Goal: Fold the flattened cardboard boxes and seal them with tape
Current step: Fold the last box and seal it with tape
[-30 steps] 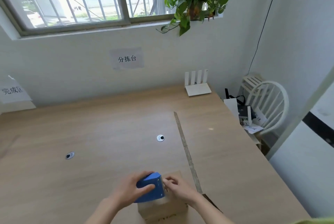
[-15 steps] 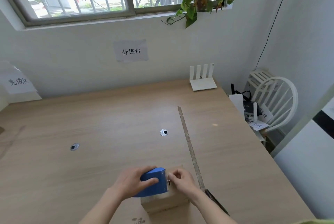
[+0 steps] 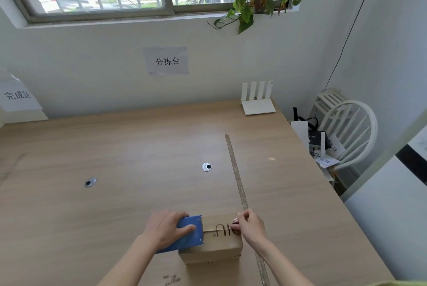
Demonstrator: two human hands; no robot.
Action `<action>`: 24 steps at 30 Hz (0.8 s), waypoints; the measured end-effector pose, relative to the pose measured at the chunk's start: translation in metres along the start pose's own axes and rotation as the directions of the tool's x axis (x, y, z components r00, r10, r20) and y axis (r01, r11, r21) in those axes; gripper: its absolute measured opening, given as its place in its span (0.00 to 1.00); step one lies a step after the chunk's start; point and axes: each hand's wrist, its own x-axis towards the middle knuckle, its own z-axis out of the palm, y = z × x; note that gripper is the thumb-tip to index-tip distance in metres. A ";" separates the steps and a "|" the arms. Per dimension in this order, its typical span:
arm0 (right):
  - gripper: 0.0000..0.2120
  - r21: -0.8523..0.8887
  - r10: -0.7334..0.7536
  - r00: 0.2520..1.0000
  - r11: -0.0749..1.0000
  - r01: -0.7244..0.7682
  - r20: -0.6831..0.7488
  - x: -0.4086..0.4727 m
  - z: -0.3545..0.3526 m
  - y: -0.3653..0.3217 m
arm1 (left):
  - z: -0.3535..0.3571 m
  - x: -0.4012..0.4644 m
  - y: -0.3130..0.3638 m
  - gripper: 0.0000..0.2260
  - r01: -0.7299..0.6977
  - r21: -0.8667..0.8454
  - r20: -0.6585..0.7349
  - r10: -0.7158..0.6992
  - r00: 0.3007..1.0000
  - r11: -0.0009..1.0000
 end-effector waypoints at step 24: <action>0.08 0.007 -0.010 0.983 1.000 0.011 -0.183 -0.012 -0.009 0.034 | -0.006 0.030 0.025 0.25 -0.079 0.168 0.019 0.077 0.997 0.983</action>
